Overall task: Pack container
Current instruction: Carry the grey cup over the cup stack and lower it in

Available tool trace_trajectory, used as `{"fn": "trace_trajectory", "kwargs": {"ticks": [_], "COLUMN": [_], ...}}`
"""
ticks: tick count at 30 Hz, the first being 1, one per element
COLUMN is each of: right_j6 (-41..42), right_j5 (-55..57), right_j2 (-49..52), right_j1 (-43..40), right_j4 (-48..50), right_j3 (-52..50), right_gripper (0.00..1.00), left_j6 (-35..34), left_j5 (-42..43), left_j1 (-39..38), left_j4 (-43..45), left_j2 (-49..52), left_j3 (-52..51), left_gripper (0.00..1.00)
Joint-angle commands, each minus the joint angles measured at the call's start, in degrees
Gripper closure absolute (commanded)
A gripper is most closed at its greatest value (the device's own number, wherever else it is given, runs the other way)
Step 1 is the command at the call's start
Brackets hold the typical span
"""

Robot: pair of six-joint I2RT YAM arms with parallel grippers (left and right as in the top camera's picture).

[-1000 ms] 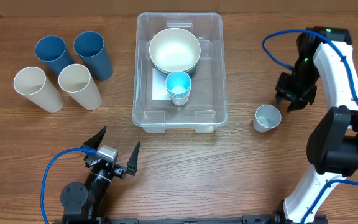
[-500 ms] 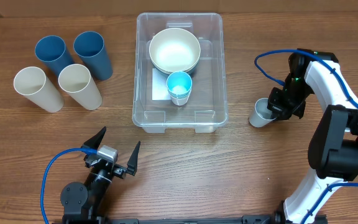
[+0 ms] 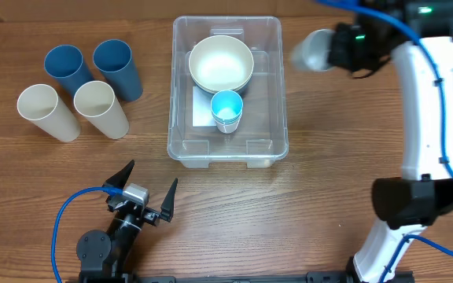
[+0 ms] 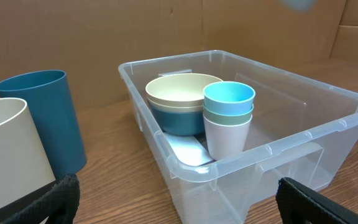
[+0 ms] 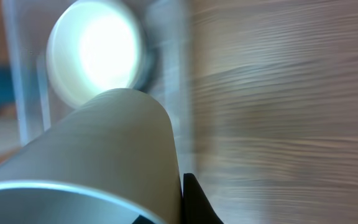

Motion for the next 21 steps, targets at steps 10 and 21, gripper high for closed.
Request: {"fn": "trace_trajectory", "kwargs": {"ticks": [10,21], "right_j6": [1.07,2.60], "right_j5": [8.02,11.41], "right_j2": [1.90,9.53], "right_j1": [22.47,20.52], "right_j4": [4.20,5.66], "right_j3": [1.40,1.01], "right_gripper": [0.96,0.96], "left_j6": [-0.17,-0.17], "left_j5": [0.83,0.83], "left_j1": [0.42,0.42], "left_j4": [0.02,0.00], "left_j2": [-0.44,-0.44], "left_j3": [-0.17,-0.17], "left_gripper": [0.00,0.00]}}
